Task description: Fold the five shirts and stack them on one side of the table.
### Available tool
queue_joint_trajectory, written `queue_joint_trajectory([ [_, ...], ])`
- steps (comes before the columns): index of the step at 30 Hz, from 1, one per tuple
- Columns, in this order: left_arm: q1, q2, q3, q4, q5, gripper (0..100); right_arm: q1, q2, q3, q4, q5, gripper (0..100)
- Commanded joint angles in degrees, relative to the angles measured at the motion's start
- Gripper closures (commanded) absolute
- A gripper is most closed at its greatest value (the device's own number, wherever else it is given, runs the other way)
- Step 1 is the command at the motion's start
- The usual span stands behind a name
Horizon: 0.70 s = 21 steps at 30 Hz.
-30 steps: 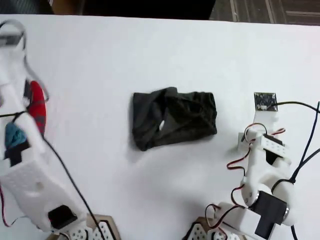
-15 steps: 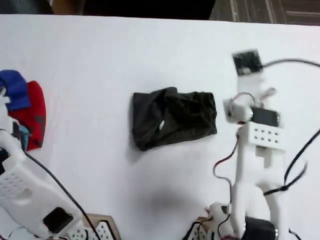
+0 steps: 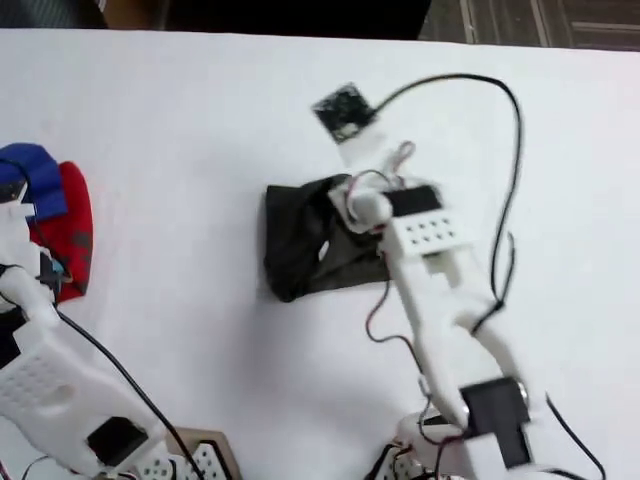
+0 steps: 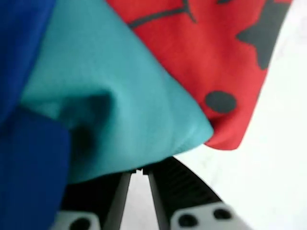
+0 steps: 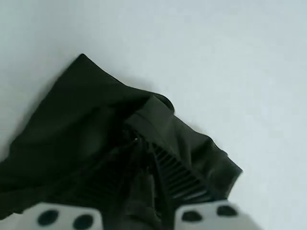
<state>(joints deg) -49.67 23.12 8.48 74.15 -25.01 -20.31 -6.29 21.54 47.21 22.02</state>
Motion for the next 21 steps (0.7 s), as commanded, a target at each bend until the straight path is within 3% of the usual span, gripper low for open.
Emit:
queue_joint_trajectory([
  [1, 1.14, -0.09, 1.45, 0.18, 0.26, 97, -4.44, 3.91, -8.35, 2.51, -0.62, 97.8],
  [9, 1.58, 0.00, 3.12, -2.64, 0.09, 97, -8.75, 19.47, -15.38, 3.12, -0.62, 97.8],
  [16, 2.02, 1.32, 14.81, -16.62, -0.35, 97, -3.21, 23.52, -15.56, 6.81, -0.53, 97.8],
  [21, 1.76, 7.03, 15.60, -24.35, -0.26, 97, 1.80, 21.05, -16.00, 15.25, -0.44, 97.8],
])
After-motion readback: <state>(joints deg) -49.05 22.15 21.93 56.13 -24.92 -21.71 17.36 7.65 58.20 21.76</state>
